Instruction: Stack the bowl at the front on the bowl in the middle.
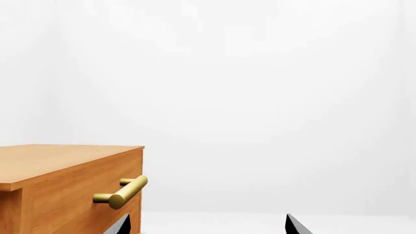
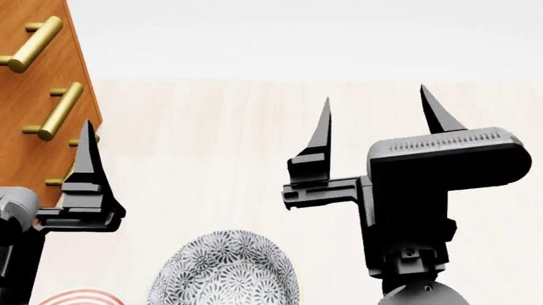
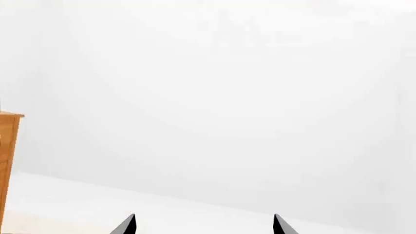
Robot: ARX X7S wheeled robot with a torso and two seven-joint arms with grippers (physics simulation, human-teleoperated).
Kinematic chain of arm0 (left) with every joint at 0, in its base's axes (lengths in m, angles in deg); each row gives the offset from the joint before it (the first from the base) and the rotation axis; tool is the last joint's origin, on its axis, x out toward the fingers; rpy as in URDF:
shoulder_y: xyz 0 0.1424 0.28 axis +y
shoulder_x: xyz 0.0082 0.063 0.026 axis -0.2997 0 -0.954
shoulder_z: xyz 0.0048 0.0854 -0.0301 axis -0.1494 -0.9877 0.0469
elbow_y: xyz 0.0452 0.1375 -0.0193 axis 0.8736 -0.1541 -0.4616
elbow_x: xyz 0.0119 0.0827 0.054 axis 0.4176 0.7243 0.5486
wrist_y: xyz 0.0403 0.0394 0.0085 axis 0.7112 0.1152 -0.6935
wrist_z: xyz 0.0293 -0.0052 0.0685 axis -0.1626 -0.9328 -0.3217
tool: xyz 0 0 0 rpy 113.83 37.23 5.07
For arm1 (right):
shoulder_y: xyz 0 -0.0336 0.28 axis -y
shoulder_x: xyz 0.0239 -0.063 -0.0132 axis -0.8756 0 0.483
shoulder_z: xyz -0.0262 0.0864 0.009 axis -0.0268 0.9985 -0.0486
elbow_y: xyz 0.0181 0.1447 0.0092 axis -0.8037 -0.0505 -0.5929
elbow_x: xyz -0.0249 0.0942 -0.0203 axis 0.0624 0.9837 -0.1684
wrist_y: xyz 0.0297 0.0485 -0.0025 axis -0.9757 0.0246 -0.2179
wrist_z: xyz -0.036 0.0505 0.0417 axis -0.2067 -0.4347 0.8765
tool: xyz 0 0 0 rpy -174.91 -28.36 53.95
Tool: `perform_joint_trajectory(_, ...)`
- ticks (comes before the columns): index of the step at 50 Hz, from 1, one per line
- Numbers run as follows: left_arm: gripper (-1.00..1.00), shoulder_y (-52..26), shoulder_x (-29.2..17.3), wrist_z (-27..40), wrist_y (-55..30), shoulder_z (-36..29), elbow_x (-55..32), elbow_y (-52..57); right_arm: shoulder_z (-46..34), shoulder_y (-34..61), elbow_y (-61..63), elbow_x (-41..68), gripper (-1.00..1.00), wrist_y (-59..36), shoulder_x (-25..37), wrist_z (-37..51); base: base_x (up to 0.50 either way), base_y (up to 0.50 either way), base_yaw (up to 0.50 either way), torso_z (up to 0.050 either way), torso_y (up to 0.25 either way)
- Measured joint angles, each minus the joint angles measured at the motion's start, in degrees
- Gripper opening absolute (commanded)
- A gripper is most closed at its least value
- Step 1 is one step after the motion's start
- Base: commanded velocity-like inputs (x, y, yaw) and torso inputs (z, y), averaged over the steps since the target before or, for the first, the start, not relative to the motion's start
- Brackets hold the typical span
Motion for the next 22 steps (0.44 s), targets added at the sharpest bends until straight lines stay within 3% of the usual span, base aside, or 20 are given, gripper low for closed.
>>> perform_joint_trajectory(9, 1.00, 1.9, 0.1, -0.1, 6.2, -0.5, 1.4, 0.2, -1.2, -3.7, 2.0, -10.8, 1.00, 6.0, 0.5, 5.3, 0.00, 0.00, 0.00, 0.000, 0.000)
perform_joint_trajectory(22, 1.00, 2.9, -0.1, 0.0, 9.5, -1.0, 2.0, 0.7, -2.0, -5.6, 3.8, -16.6, 1.00, 9.0, 1.0, 8.2, 0.00, 0.00, 0.00, 0.000, 0.000)
